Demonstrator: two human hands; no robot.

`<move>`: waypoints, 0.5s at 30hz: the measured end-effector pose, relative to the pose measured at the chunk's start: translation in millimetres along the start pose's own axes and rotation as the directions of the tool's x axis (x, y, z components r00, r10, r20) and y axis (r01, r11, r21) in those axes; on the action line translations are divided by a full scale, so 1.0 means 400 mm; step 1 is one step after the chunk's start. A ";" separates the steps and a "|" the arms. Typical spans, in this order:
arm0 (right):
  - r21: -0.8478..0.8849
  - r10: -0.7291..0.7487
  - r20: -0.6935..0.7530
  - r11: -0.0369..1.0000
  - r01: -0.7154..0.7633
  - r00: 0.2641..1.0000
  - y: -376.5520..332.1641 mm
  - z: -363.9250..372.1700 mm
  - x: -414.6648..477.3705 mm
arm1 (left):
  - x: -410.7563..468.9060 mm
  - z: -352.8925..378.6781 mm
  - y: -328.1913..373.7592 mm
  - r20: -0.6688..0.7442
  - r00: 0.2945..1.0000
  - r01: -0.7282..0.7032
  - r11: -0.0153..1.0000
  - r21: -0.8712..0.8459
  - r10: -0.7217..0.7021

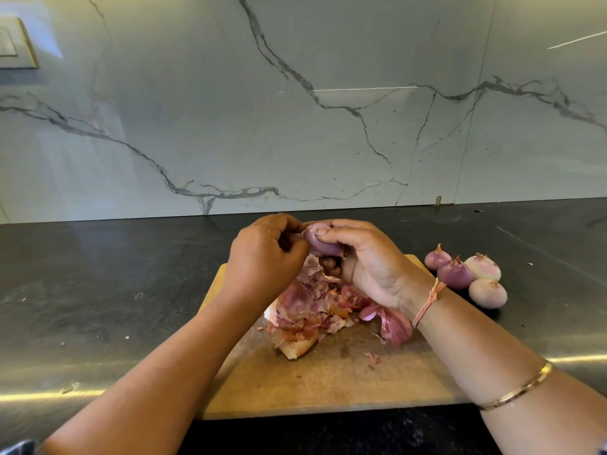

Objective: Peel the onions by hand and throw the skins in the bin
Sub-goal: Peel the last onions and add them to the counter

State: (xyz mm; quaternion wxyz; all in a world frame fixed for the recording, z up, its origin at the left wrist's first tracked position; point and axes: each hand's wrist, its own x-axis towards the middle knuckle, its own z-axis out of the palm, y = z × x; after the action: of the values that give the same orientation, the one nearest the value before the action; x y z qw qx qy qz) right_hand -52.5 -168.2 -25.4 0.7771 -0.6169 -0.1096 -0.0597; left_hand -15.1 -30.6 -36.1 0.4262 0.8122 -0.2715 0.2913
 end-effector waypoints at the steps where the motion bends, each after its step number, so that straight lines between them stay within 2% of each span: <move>1: 0.009 0.005 -0.005 1.000 -0.005 1.000 -0.002 0.000 0.000 | 0.001 -0.002 0.000 -0.009 1.000 0.003 1.000 -0.010 -0.003; 7: -0.077 0.081 -0.001 0.994 -0.081 0.997 -0.020 -0.006 -0.014 | -0.001 -0.003 0.005 0.015 1.000 0.002 0.999 -0.053 -0.001; 9: -0.048 0.116 -0.032 0.992 -0.117 0.993 -0.023 -0.011 -0.012 | 0.003 -0.010 -0.001 0.001 1.000 0.020 0.997 -0.071 -0.020; 15: -0.045 0.095 -0.093 0.994 -0.100 0.991 -0.019 -0.018 -0.008 | -0.003 -0.012 0.005 0.096 0.995 0.045 0.998 -0.041 -0.041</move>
State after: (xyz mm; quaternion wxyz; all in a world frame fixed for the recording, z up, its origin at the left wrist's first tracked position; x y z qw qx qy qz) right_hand -56.8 -177.0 -20.6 0.7679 -0.6370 -0.0423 -0.0525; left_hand -18.6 -27.4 -33.6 0.4364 0.8215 -0.2801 0.2372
